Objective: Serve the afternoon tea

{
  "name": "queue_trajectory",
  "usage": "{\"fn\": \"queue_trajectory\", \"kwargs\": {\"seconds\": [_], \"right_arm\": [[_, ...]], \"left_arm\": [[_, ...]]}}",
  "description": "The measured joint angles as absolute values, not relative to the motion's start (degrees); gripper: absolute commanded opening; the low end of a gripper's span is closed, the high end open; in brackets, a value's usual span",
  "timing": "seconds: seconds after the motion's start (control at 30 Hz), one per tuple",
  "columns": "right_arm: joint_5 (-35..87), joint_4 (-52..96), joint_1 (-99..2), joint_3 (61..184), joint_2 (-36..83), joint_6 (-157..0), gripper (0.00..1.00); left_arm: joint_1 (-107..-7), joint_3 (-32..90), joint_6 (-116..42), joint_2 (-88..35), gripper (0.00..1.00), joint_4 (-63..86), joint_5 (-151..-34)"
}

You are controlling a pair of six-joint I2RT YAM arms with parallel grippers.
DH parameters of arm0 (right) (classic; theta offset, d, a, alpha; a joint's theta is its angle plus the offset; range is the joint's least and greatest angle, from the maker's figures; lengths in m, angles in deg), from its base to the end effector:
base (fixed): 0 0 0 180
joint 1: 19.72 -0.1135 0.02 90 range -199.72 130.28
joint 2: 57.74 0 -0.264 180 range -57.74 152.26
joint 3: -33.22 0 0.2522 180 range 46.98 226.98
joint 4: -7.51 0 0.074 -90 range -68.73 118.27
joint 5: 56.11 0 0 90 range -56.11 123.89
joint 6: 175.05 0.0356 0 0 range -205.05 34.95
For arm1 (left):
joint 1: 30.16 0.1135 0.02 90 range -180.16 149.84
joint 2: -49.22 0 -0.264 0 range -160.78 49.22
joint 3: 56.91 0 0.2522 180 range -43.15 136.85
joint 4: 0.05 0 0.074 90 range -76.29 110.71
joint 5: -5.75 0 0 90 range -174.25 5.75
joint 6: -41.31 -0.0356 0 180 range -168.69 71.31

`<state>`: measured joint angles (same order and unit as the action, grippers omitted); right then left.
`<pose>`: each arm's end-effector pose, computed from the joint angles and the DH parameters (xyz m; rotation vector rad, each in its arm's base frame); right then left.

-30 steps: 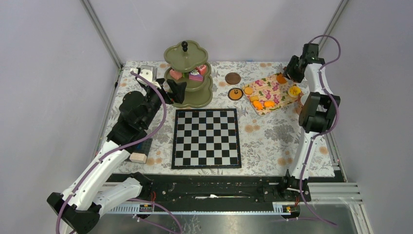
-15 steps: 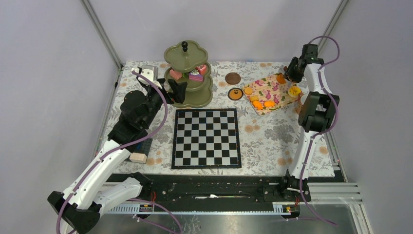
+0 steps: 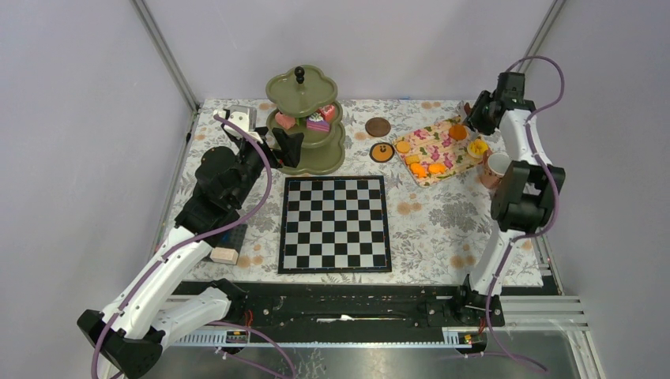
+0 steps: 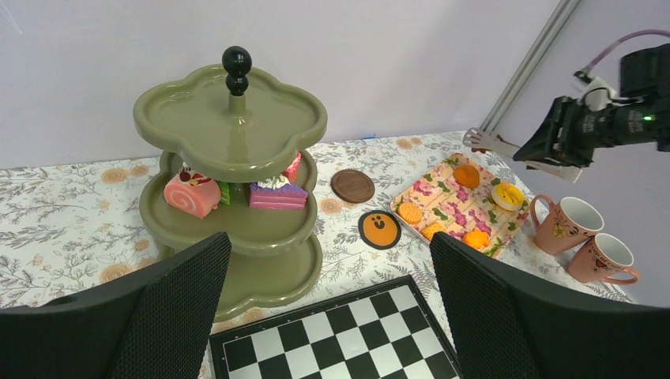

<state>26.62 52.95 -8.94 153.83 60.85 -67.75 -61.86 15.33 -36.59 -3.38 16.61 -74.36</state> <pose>0.4702 -0.0849 0.2791 0.5032 2.2750 0.2047 0.1786 -0.1031 0.4137 0.1232 1.5338 -0.4791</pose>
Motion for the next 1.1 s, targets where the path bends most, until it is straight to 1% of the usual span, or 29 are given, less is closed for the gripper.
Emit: {"fn": "queue_trajectory", "kwargs": {"seconds": [0.2, 0.33, 0.43, 0.5, 0.6, 0.7, 0.9, 1.1], "right_arm": [[23.8, 46.6, -8.9, 139.7, 46.9, -64.8, 0.31], [17.9, 38.5, -9.5, 125.1, 37.3, -60.1, 0.31], [14.4, 33.7, -13.0, 116.9, 33.1, -55.9, 0.31], [13.2, 32.2, -17.0, 115.3, 32.0, -53.8, 0.31], [11.9, 29.0, -25.9, 116.1, 30.9, -51.1, 0.31], [11.2, 26.2, -33.1, 120.5, 30.5, -49.0, 0.31], [10.7, 22.1, -40.6, 131.7, 31.6, -47.1, 0.32], [11.3, 23.1, -44.9, 142.6, 38.8, -47.4, 0.33]], "left_arm": [[-61.9, 15.3, -36.6, -3.4, 0.99, 16.6, -74.4], [-61.9, 15.3, -36.4, -3.4, 0.99, 16.6, -74.3], [-61.9, 15.4, -35.6, -3.4, 0.99, 16.8, -74.3], [-61.9, 15.9, -34.8, -3.4, 0.99, 17.6, -74.3], [-61.9, 18.6, -33.3, -3.4, 0.99, 19.7, -74.4], [-61.9, 21.5, -32.0, -2.7, 0.99, 20.5, -74.5], [-61.9, 23.4, -29.7, 1.7, 0.99, 21.3, -75.0], [-61.9, 23.9, -28.5, 3.7, 0.99, 22.0, -75.1]]}}
